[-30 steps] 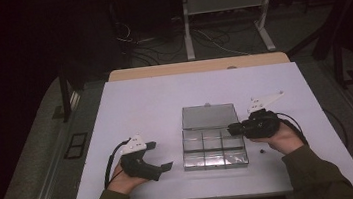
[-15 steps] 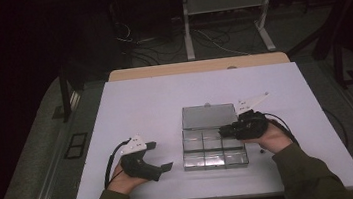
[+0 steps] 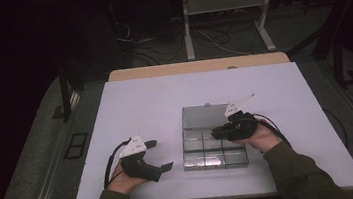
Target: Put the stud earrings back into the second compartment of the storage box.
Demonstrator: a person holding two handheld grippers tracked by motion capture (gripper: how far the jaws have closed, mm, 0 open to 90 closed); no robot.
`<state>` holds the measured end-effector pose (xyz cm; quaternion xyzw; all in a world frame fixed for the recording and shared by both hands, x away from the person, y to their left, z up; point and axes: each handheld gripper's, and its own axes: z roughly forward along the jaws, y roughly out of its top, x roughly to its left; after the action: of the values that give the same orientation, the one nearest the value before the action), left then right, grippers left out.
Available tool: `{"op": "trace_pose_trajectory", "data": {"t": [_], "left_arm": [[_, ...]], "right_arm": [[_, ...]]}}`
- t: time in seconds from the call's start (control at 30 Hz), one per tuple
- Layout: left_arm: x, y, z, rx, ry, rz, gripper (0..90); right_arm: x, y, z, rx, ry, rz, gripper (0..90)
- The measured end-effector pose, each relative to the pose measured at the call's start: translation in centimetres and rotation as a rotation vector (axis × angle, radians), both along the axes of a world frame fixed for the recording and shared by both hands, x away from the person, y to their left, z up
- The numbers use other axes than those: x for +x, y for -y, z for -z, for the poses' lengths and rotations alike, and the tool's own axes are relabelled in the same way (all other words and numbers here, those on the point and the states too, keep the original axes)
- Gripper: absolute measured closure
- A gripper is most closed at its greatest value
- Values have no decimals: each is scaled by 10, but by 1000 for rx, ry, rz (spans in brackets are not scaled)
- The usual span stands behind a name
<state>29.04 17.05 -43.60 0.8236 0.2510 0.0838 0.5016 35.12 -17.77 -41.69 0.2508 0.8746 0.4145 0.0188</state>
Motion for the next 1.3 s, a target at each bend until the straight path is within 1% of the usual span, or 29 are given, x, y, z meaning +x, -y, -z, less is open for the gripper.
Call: {"op": "trace_pose_trajectory", "data": {"t": [0.07, 0.13, 0.17, 0.23, 0.3, 0.47, 0.6, 0.67, 0.77, 0.83, 0.97, 1.17, 1.3], "left_arm": [[0, 0, 0, 3, -1, 0, 9], [0, 0, -1, 11, 7, -3, 9], [-1, 0, -1, 13, 14, -11, 9], [-2, -2, -1, 6, 14, -28, 9], [-2, -3, -1, 0, 7, -40, 0], [-2, -3, -2, -1, 0, -43, 0], [-2, -3, -3, -13, -9, -40, 0], [-2, -3, -3, -10, -24, -31, 0], [-2, -3, -3, -8, -38, -19, 1], [-1, -3, -3, -7, -32, -18, 2], [-2, -2, -3, -5, -29, -19, 2], [-2, -3, -2, -8, -24, -20, 2], [-1, -2, -3, -8, -20, -15, 2]], "right_arm": [[1, -3, 2, -10, -1, -6, 784], [1, -4, 3, -13, -3, -8, 773], [1, -5, 4, -14, -4, -10, 754], [2, -4, 4, -17, -6, -10, 718], [2, -4, 4, -6, -14, -8, 691], [2, -1, 2, 5, -25, -9, 627], [2, 4, 0, 16, -39, 5, 580], [1, 7, -2, 22, -45, 18, 557], [-3, 13, -5, 25, -15, 50, 525], [-4, 16, -7, 32, -6, 60, 514], [-8, 23, -9, 36, 4, 75, 501], [-13, 36, -10, 36, 6, 98, 482], [-19, 47, -10, 51, 14, 121, 477]]}}
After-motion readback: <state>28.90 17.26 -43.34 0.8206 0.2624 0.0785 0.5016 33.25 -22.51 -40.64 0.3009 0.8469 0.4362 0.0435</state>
